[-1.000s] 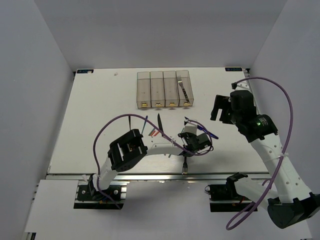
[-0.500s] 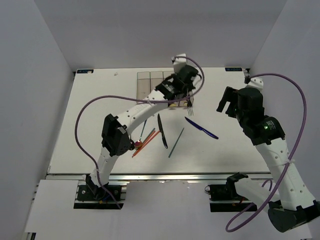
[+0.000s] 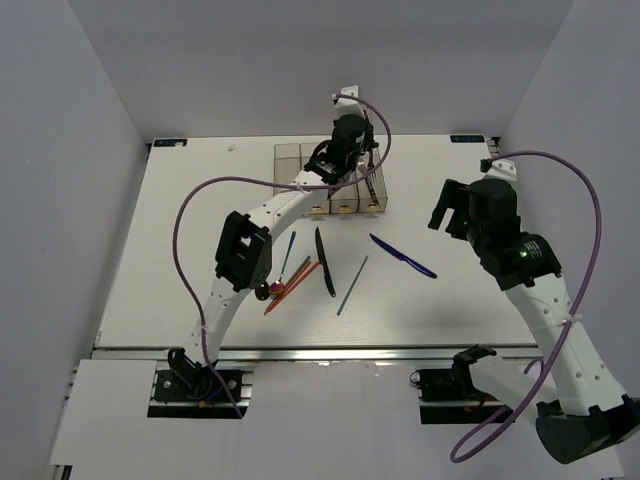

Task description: Sort the eating utensils into containers

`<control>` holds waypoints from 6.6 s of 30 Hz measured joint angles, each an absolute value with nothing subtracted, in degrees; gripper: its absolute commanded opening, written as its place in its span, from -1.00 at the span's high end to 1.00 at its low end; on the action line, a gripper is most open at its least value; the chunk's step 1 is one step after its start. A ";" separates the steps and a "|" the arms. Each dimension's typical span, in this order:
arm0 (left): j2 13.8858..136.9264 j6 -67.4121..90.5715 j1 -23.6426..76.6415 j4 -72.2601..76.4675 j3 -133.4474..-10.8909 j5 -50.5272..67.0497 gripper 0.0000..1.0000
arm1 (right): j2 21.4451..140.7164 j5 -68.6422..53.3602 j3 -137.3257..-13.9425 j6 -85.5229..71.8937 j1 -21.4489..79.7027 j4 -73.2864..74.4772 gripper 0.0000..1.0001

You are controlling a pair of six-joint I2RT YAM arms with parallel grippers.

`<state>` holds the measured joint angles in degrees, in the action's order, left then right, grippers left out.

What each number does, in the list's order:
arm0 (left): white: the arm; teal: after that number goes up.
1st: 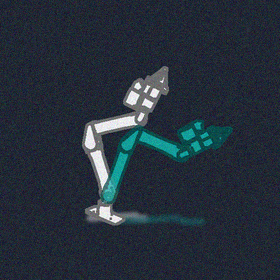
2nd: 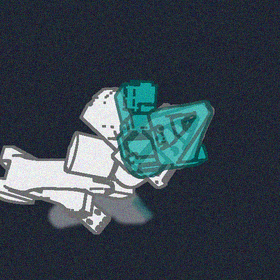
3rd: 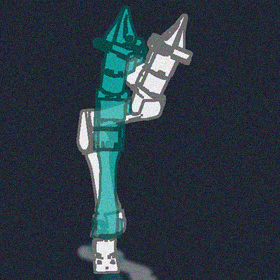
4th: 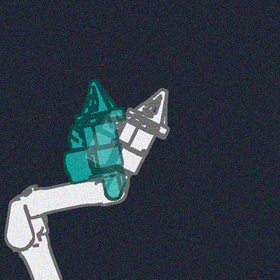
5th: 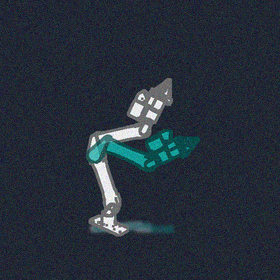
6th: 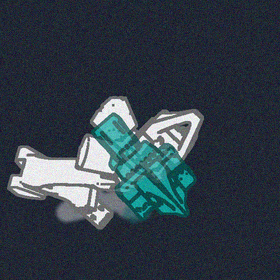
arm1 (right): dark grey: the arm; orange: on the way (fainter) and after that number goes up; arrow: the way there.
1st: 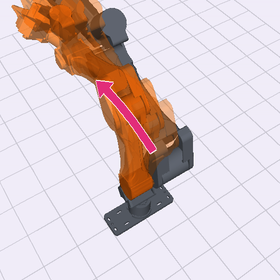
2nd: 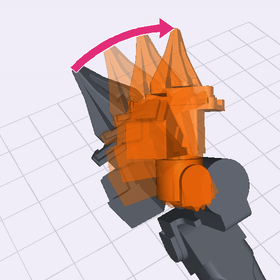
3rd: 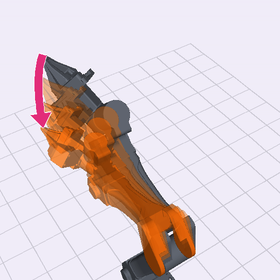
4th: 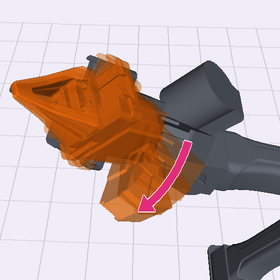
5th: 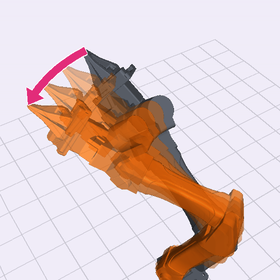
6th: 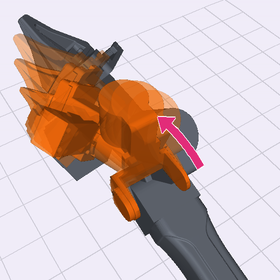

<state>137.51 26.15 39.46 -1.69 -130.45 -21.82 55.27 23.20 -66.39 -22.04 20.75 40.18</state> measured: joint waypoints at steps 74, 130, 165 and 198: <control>40.03 23.49 39.51 -44.58 -52.07 -34.28 -0.96 | 99.79 4.32 -59.88 12.25 19.07 26.59 1.00; 36.67 26.96 39.51 -41.52 -48.36 -43.72 -0.96 | 129.86 -1.50 -118.24 -20.36 25.19 21.96 -0.03; 112.71 57.28 52.99 -42.89 -84.05 -34.35 -0.56 | 69.01 5.52 -55.90 -16.29 20.84 22.90 -0.79; 114.61 62.00 55.13 -35.81 -77.06 -30.39 1.00 | 66.52 3.20 -54.48 -16.43 20.73 20.36 -0.79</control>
<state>114.61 62.00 55.13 -35.81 -77.06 -30.39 66.52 3.20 -54.48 -16.43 20.73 20.36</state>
